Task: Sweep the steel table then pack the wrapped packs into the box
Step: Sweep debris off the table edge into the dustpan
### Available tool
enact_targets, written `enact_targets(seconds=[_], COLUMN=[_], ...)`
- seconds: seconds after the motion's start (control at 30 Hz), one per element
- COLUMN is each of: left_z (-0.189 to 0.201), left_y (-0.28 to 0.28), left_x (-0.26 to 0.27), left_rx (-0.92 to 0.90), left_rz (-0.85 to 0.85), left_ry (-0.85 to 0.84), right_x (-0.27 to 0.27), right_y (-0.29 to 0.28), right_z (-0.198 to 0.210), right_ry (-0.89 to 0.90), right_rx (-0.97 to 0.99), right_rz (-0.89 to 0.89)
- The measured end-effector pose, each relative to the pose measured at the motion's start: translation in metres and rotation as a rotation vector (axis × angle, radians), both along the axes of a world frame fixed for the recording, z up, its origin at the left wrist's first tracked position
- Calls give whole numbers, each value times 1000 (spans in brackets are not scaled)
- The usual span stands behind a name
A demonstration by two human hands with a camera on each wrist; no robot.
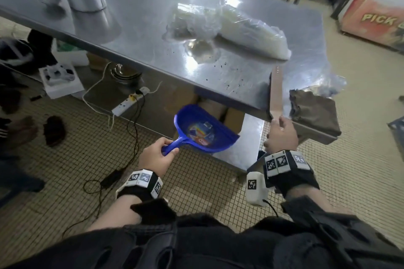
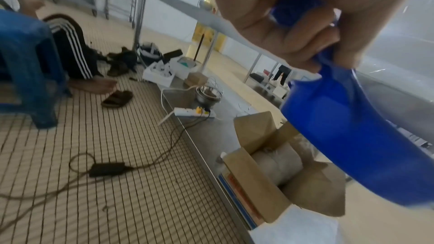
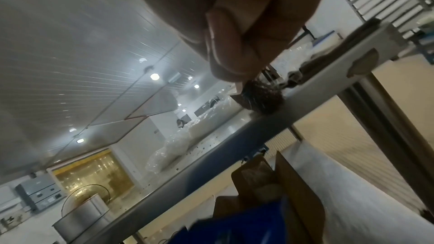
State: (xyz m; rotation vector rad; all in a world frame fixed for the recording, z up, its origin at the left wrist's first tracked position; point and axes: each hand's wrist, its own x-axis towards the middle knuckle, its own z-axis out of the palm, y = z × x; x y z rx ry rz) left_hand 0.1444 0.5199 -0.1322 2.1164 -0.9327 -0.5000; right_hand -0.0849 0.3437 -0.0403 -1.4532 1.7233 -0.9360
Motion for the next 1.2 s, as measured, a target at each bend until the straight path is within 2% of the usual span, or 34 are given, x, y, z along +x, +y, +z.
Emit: enact_targets(seconds=[0.07,0.23,0.33,0.6,0.7,0.87,0.97,1.1,1.2], left_z=[0,9,14,20,17,11,9,9,9], left_y=[-11,-29,-37,-52,-52,-50,-50,-53,-54], left_x=[-4,0,6,28,36,52,57,60,62], left_rx=[-36,-46,-47,-124,-164,-145,-144,-179,-184], left_rz=[30,89,63,21,27,-3,-27,-32,-22], left_ry=[47,82,73,150,187,232,245,253,283], right_x=[8,57,80,63,73,116,126,98,72], right_y=[2,13,14,-16,-14,3,1,-22,-45], right_z=[-8,-21,-16,-7,-14,-19,-9,2,4], right_ry=[-8,-86,-122,36,80,25,-8,15,50], right_rx=[73,110,90,25,53,58,30,-15,26], right_rz=[4,129,185,-43,-25,90,61,-97,-185])
